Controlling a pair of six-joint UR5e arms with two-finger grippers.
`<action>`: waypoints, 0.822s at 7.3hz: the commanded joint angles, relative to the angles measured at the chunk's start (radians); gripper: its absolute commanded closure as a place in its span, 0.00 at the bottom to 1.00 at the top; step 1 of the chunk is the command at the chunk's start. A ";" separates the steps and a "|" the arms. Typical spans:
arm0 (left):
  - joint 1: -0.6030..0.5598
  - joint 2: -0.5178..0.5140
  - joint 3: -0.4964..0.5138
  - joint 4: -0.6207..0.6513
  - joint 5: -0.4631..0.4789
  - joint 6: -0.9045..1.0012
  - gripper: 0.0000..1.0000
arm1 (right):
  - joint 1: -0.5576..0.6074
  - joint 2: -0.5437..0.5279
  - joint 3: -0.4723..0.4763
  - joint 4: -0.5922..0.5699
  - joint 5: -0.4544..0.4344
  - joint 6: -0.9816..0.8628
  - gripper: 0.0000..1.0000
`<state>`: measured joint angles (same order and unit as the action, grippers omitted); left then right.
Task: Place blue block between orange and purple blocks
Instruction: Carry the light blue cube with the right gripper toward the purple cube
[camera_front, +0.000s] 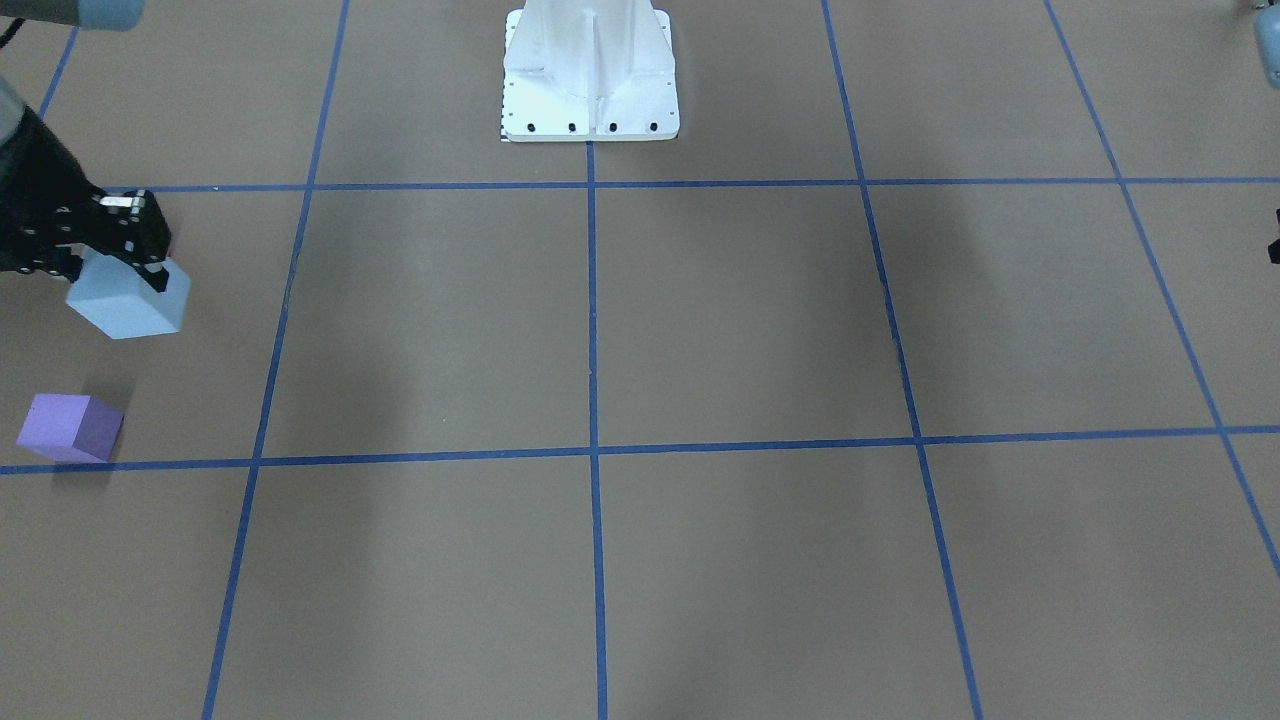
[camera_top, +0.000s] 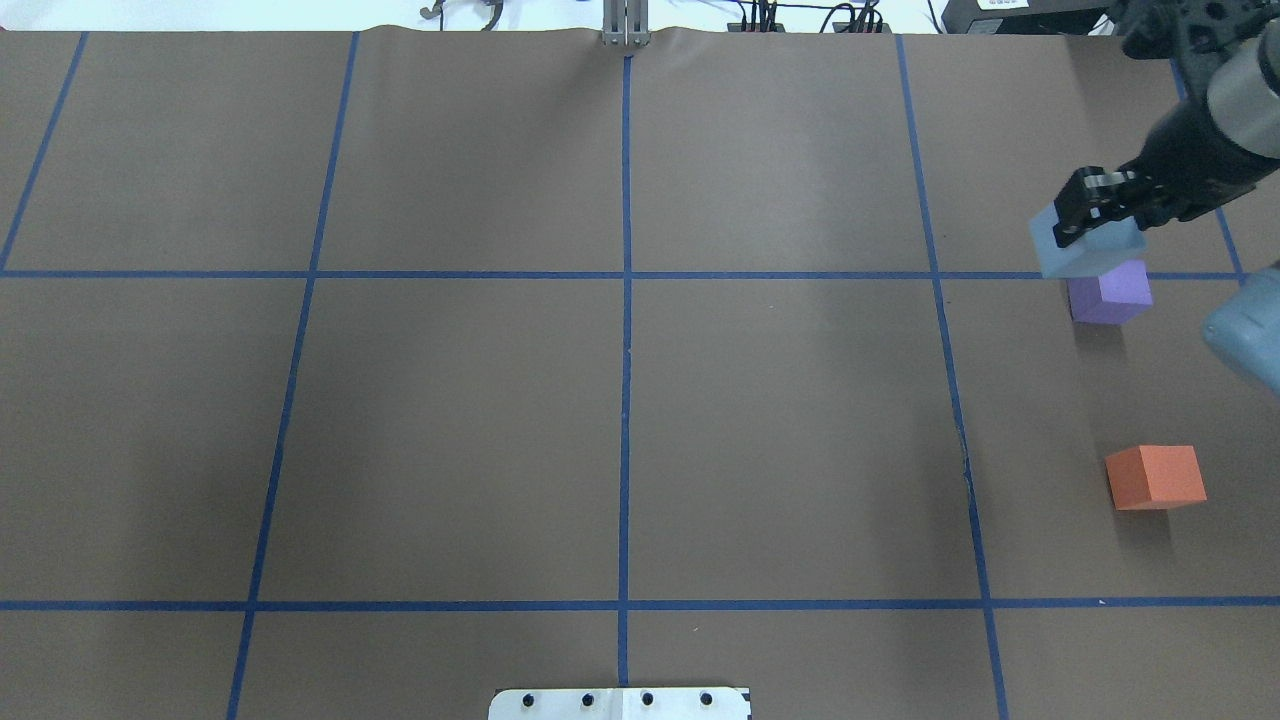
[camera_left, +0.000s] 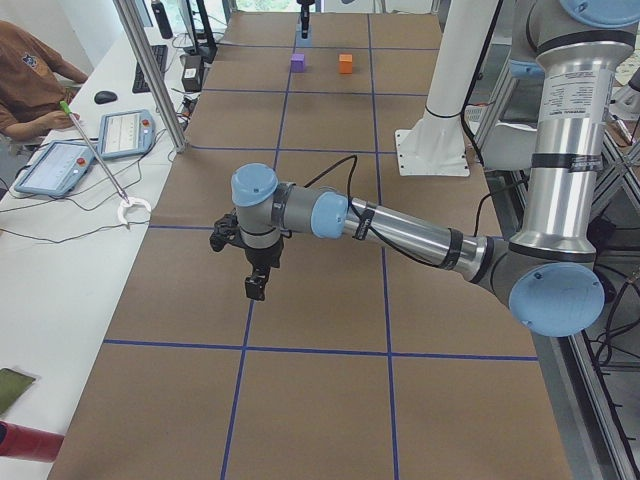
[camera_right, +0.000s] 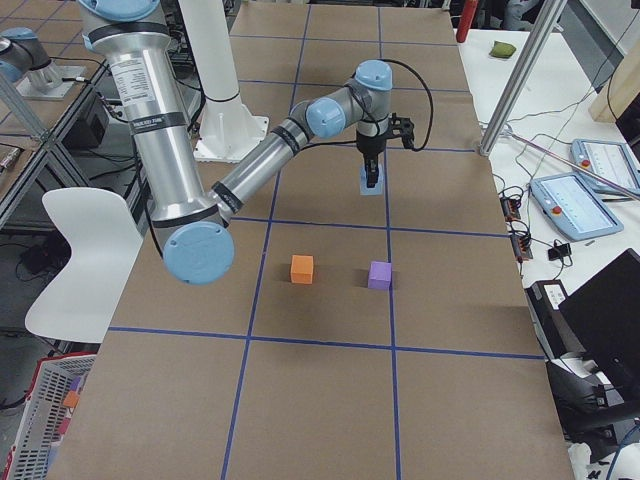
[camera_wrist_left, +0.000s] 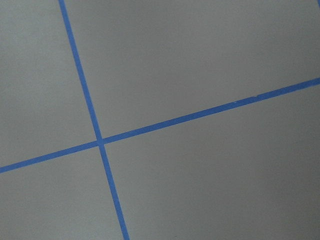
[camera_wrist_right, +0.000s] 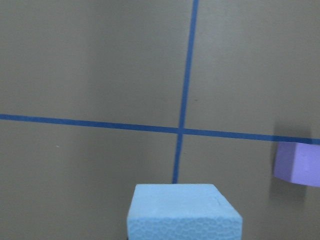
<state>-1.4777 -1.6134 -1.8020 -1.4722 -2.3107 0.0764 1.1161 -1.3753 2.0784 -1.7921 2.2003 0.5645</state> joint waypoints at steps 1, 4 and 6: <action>-0.018 0.016 0.115 -0.104 -0.045 0.016 0.00 | 0.047 -0.175 -0.015 0.090 0.007 -0.095 1.00; -0.018 0.021 0.130 -0.122 -0.045 0.008 0.00 | 0.042 -0.284 -0.160 0.408 -0.001 -0.071 1.00; -0.018 0.021 0.131 -0.122 -0.045 0.010 0.00 | -0.014 -0.269 -0.233 0.488 -0.007 0.035 1.00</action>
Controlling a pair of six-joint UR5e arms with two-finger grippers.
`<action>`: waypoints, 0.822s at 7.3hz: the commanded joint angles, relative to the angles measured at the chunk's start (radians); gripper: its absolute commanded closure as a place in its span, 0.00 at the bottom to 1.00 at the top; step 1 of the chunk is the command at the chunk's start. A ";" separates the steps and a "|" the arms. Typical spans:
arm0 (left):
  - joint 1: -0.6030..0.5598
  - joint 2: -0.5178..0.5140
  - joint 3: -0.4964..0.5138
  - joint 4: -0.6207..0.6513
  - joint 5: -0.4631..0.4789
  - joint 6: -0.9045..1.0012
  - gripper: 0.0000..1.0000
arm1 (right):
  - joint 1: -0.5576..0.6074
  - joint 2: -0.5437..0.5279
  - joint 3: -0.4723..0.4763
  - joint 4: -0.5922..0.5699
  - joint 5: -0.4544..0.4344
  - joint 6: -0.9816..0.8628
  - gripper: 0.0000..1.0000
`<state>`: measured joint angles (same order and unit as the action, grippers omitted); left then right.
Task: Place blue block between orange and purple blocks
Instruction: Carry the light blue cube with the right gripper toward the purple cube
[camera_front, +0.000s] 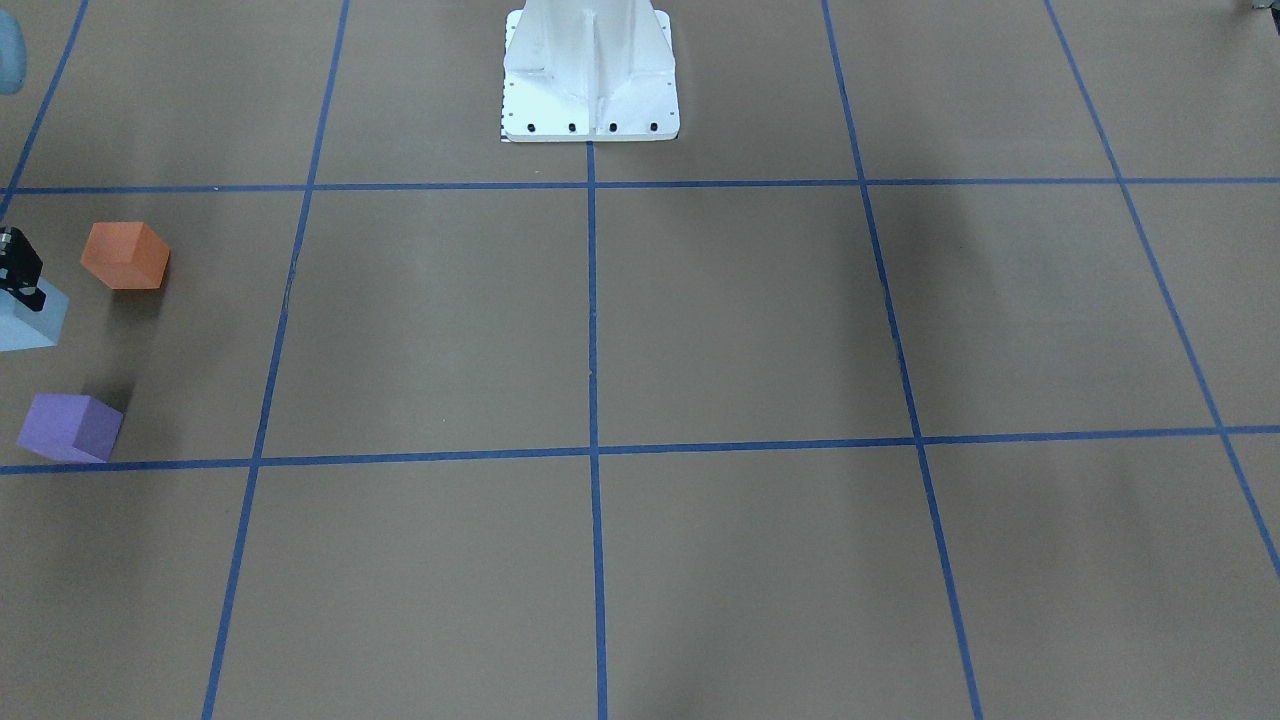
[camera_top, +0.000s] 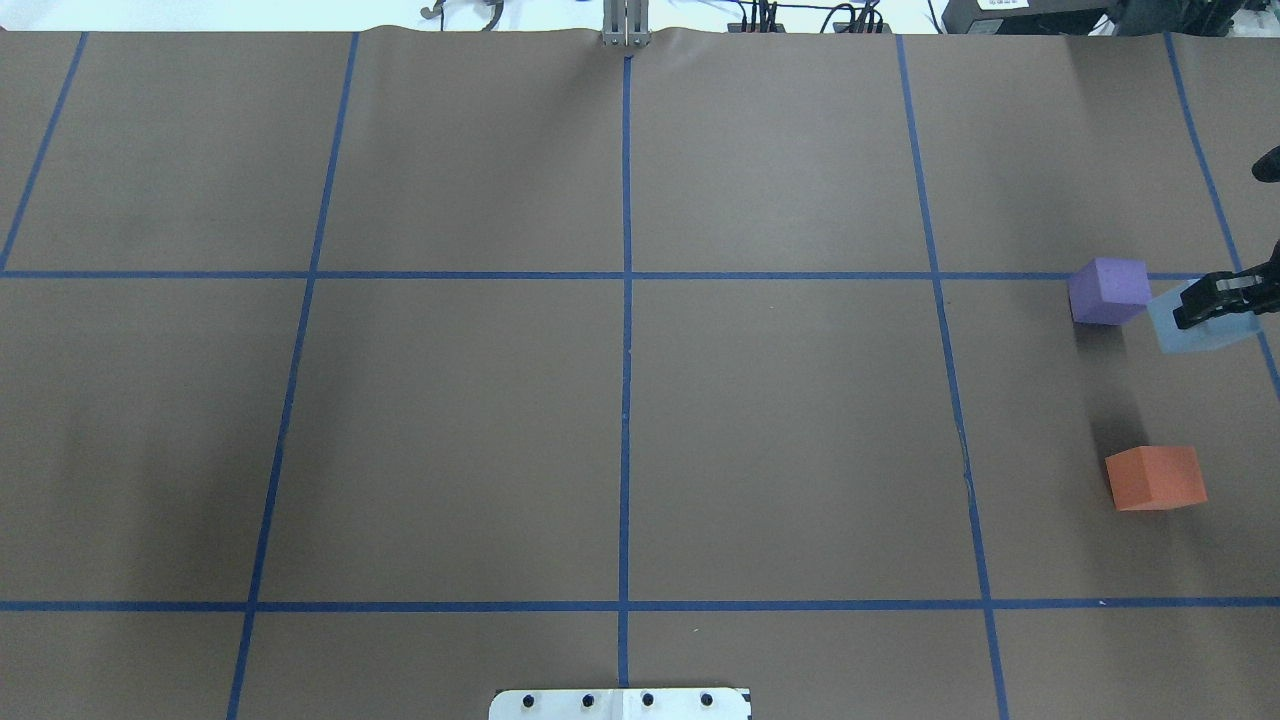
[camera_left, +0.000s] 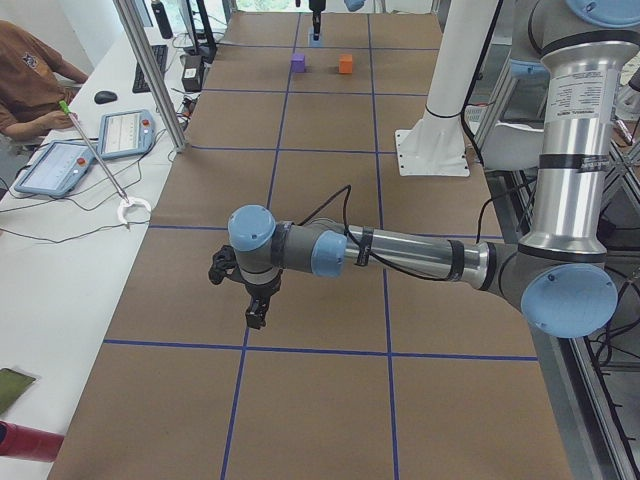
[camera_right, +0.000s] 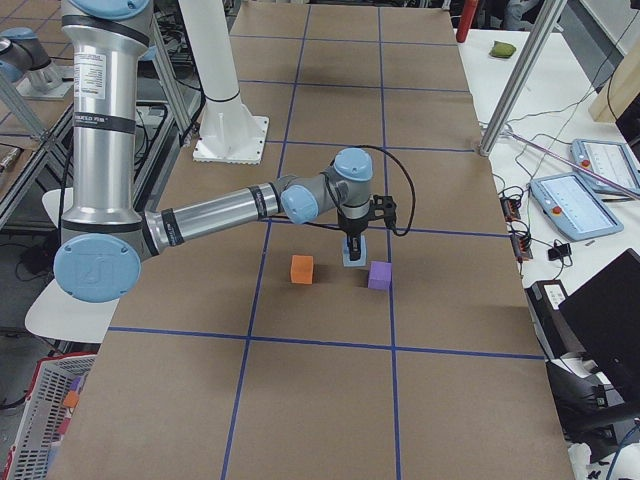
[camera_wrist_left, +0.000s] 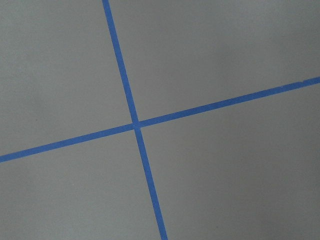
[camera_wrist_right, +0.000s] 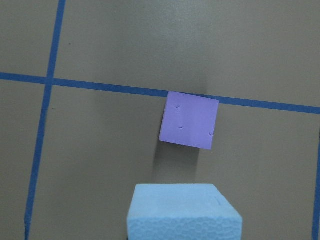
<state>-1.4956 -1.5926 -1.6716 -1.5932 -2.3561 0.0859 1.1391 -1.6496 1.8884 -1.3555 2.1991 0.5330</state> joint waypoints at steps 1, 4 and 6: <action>0.000 -0.001 0.001 -0.001 0.000 0.000 0.00 | -0.073 0.005 -0.045 0.052 -0.028 0.088 1.00; 0.001 -0.004 0.004 0.001 0.000 0.002 0.00 | -0.131 0.017 -0.106 0.052 -0.048 0.091 1.00; 0.001 -0.006 0.004 -0.001 0.000 0.003 0.00 | -0.134 0.016 -0.120 0.050 -0.045 0.113 1.00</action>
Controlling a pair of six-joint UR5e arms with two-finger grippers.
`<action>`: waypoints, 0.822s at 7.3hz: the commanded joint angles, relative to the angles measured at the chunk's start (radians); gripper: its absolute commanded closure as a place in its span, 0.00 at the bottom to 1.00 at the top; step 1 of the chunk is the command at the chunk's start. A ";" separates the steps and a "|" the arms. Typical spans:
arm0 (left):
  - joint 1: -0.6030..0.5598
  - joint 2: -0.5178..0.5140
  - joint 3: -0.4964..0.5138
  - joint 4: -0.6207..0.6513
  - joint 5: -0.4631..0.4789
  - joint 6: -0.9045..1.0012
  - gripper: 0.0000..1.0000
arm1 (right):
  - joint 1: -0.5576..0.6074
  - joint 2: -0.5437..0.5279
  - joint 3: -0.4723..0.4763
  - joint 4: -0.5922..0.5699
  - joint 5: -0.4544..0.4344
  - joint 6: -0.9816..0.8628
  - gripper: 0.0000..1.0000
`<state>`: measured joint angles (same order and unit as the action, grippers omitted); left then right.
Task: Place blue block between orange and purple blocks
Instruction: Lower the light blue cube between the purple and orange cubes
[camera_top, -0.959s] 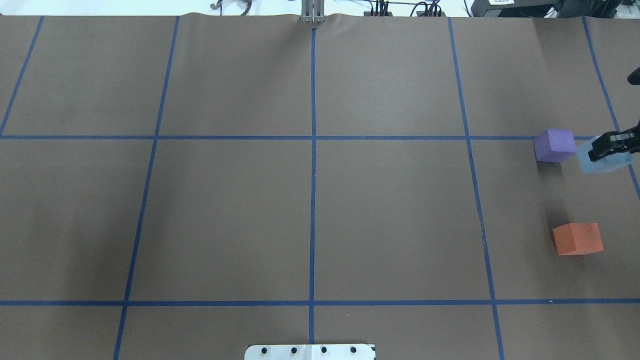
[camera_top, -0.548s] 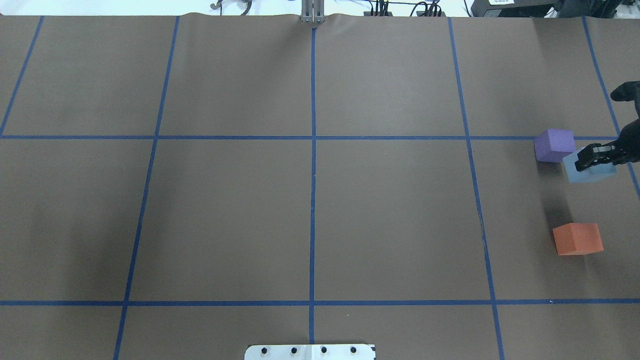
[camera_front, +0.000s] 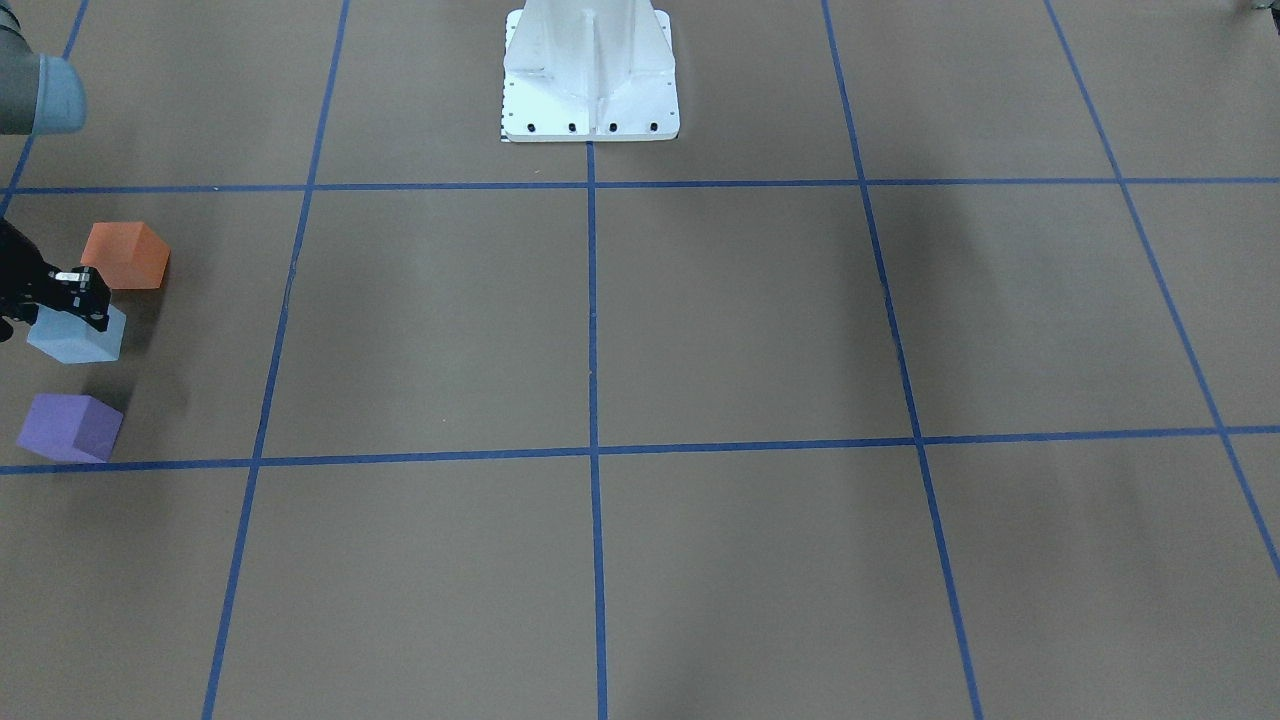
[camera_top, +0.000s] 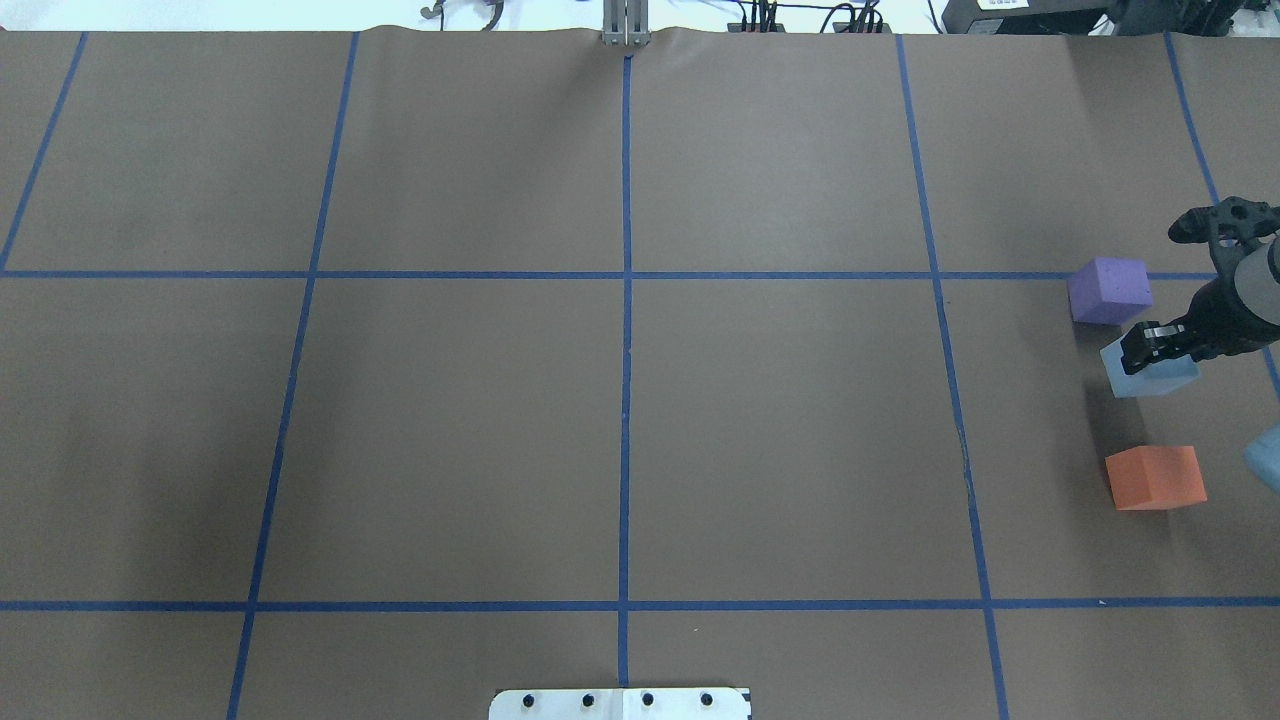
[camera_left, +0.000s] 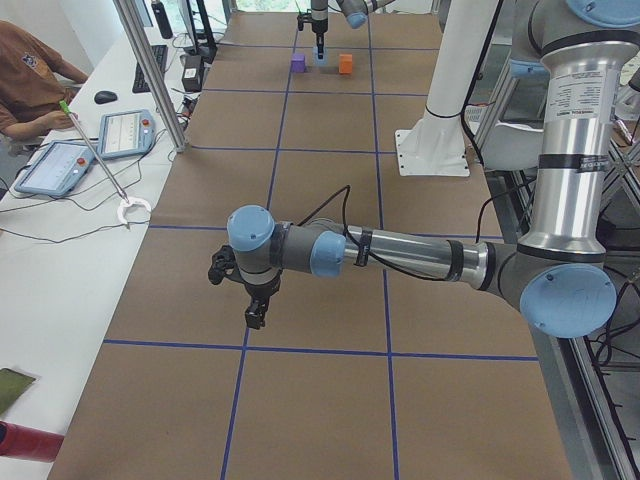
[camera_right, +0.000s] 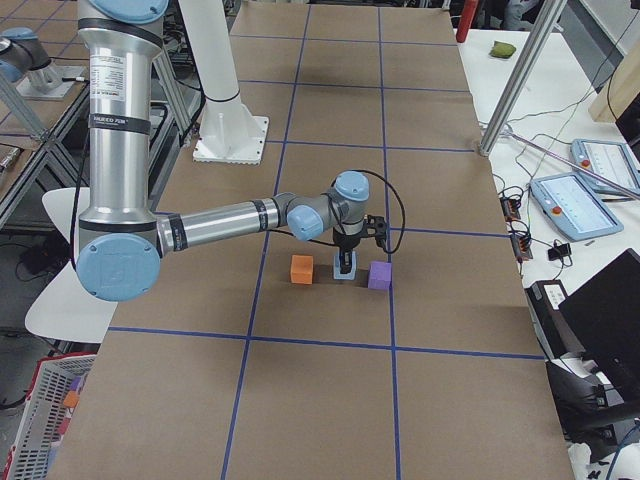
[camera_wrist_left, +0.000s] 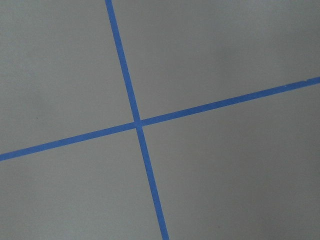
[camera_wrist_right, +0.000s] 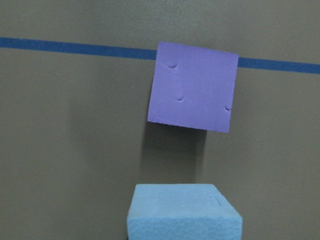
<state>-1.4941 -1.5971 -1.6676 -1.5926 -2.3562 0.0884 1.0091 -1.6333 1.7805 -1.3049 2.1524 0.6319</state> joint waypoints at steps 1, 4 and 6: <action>0.000 -0.001 0.000 0.000 0.000 -0.001 0.00 | -0.017 0.001 -0.024 -0.001 0.003 0.018 1.00; 0.000 -0.006 -0.001 -0.001 0.000 -0.001 0.00 | -0.040 0.021 -0.044 -0.002 0.003 0.019 1.00; 0.000 -0.006 0.000 -0.001 0.000 0.001 0.00 | -0.050 0.030 -0.053 -0.001 0.003 0.017 1.00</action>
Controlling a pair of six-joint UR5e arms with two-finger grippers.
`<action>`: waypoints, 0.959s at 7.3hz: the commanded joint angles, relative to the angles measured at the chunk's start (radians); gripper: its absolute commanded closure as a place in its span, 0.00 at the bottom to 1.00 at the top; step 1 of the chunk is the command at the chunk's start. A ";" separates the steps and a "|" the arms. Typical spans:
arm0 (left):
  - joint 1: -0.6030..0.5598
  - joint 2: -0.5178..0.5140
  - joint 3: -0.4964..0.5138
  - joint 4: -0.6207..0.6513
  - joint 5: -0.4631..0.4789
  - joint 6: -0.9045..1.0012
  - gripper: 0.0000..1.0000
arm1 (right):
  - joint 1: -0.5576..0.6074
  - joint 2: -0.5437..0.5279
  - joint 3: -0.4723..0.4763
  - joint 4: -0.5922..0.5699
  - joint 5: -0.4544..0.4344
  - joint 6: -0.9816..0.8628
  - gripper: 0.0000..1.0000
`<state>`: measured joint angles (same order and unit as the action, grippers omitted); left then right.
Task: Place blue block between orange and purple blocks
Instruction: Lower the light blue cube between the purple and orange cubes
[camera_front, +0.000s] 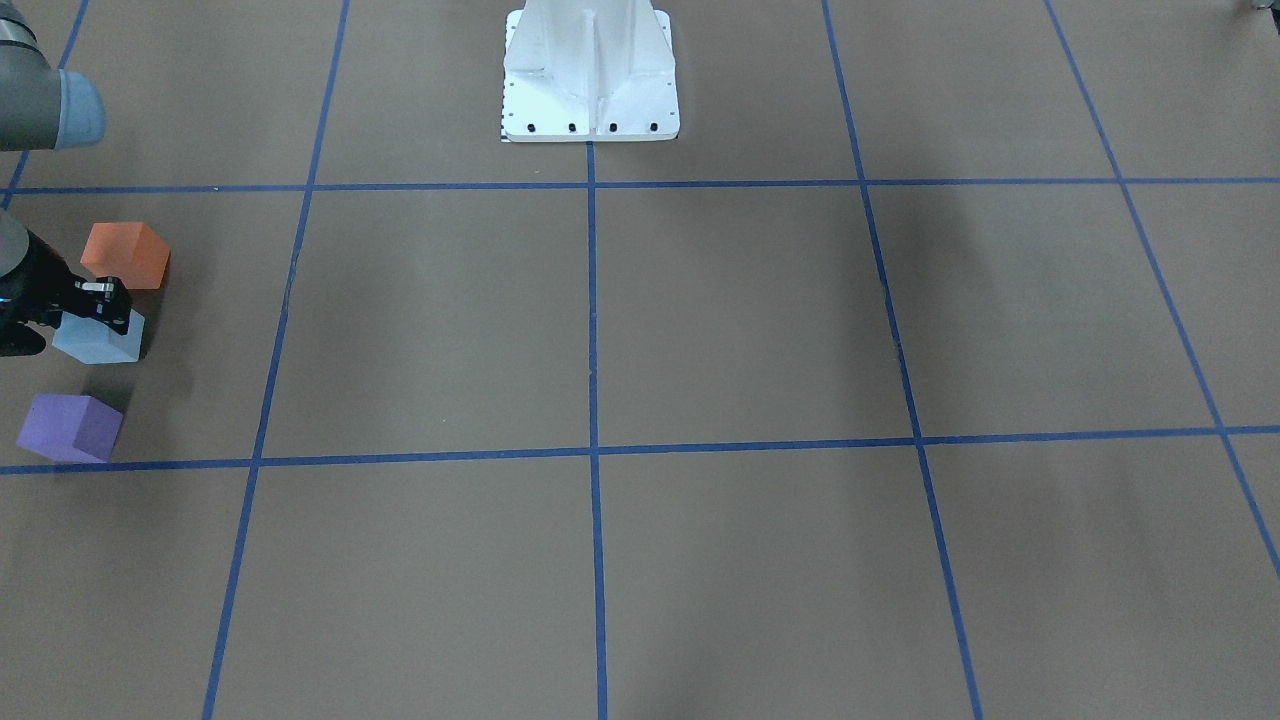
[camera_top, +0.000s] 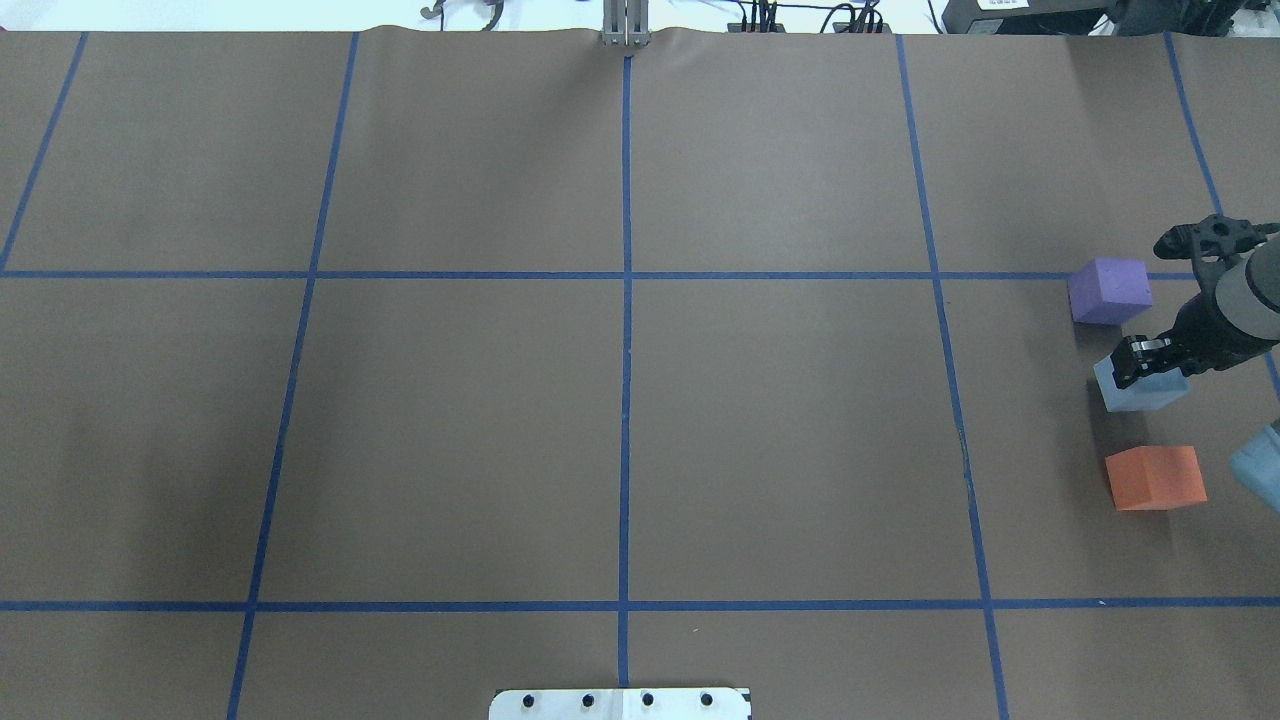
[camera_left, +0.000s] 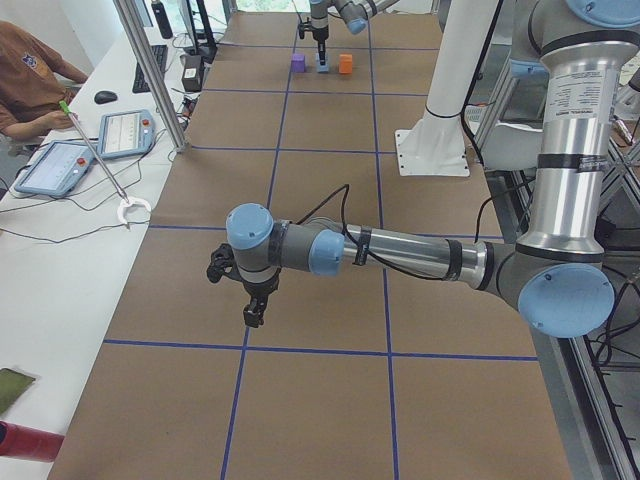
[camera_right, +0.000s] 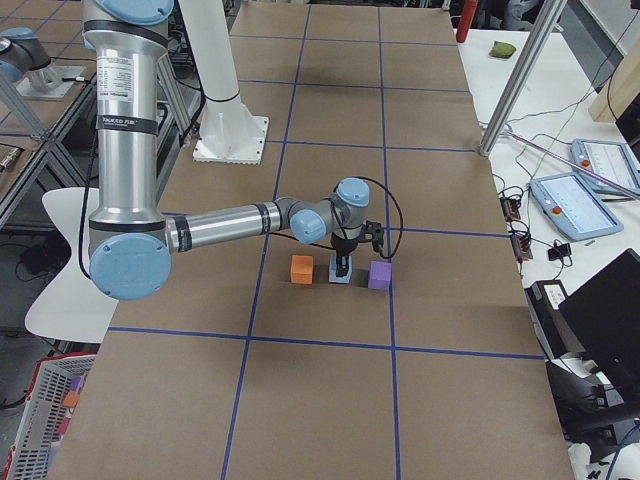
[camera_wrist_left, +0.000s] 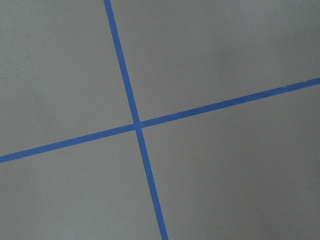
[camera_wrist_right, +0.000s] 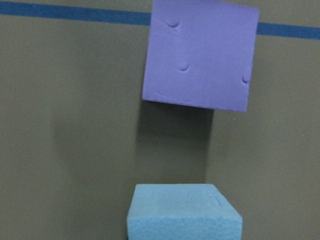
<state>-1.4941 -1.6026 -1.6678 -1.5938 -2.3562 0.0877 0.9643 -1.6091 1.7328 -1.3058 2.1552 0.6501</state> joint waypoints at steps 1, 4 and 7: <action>0.000 0.000 0.000 0.001 0.000 0.001 0.00 | -0.009 0.006 -0.012 0.000 0.000 -0.003 0.69; 0.002 -0.002 0.000 0.000 0.000 0.000 0.00 | -0.009 0.000 -0.015 0.002 0.000 -0.013 0.28; 0.002 -0.007 0.000 0.001 0.002 0.000 0.00 | -0.007 -0.005 -0.003 0.002 -0.002 -0.007 0.01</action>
<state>-1.4926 -1.6072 -1.6674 -1.5930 -2.3558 0.0875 0.9565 -1.6124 1.7249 -1.3039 2.1549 0.6407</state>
